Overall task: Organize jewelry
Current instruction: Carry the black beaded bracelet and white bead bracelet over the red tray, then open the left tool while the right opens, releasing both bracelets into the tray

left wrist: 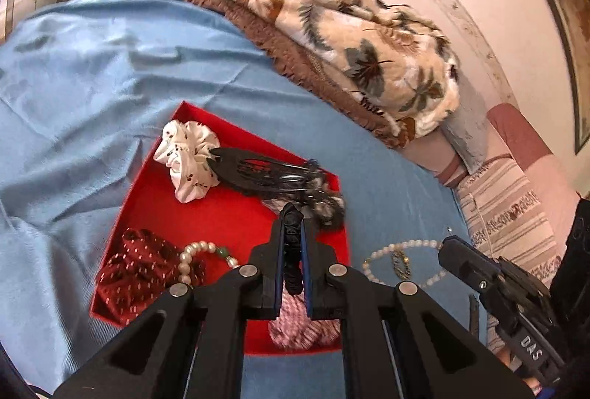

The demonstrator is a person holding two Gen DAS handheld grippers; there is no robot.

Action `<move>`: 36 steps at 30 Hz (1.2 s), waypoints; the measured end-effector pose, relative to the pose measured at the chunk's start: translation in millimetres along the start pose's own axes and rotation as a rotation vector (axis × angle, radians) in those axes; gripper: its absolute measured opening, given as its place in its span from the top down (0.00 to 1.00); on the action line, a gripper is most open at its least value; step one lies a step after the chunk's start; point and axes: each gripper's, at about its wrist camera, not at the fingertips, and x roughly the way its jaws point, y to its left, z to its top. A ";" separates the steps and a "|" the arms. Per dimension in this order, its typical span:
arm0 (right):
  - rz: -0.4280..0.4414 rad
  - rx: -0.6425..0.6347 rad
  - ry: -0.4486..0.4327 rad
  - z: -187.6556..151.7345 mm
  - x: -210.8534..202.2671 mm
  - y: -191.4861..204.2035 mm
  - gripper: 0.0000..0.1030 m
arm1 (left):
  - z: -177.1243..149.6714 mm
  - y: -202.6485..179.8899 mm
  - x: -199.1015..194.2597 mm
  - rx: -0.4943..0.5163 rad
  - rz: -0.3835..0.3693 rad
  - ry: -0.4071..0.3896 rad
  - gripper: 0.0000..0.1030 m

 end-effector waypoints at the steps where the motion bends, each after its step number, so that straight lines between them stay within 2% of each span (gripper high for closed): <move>1: -0.003 0.001 0.008 0.7 6.5 0.6 0.93 | 1.3 3.0 7.6 -0.003 0.005 0.006 0.93; 13: -0.029 0.051 0.157 -9.6 97.2 -13.8 0.93 | 5.6 20.4 63.2 0.040 0.090 0.043 0.93; 21: -0.051 0.057 0.201 -18.2 115.8 -21.7 0.93 | 4.0 29.3 67.3 0.039 0.099 0.036 0.91; 22: -0.054 0.053 0.206 -19.3 117.2 -21.4 0.93 | 3.4 29.2 66.3 0.042 0.095 0.034 0.88; 26: -0.062 0.043 0.213 -21.4 120.0 -19.9 0.93 | 0.8 26.7 57.7 0.051 0.085 -0.001 0.61; 29: -0.077 0.039 0.212 -21.8 118.6 -19.2 0.88 | -1.0 24.0 48.6 0.064 0.070 -0.033 0.54; 31: -0.076 0.047 0.204 -21.2 115.0 -20.2 0.76 | -2.5 22.6 45.0 0.072 0.070 -0.046 0.52; 32: -0.079 0.048 0.198 -20.7 112.3 -20.5 0.74 | -3.4 21.8 43.5 0.077 0.072 -0.052 0.50; 36: -0.093 0.038 0.173 -19.5 98.9 -18.8 0.71 | -6.2 18.4 35.7 0.099 0.087 -0.086 0.49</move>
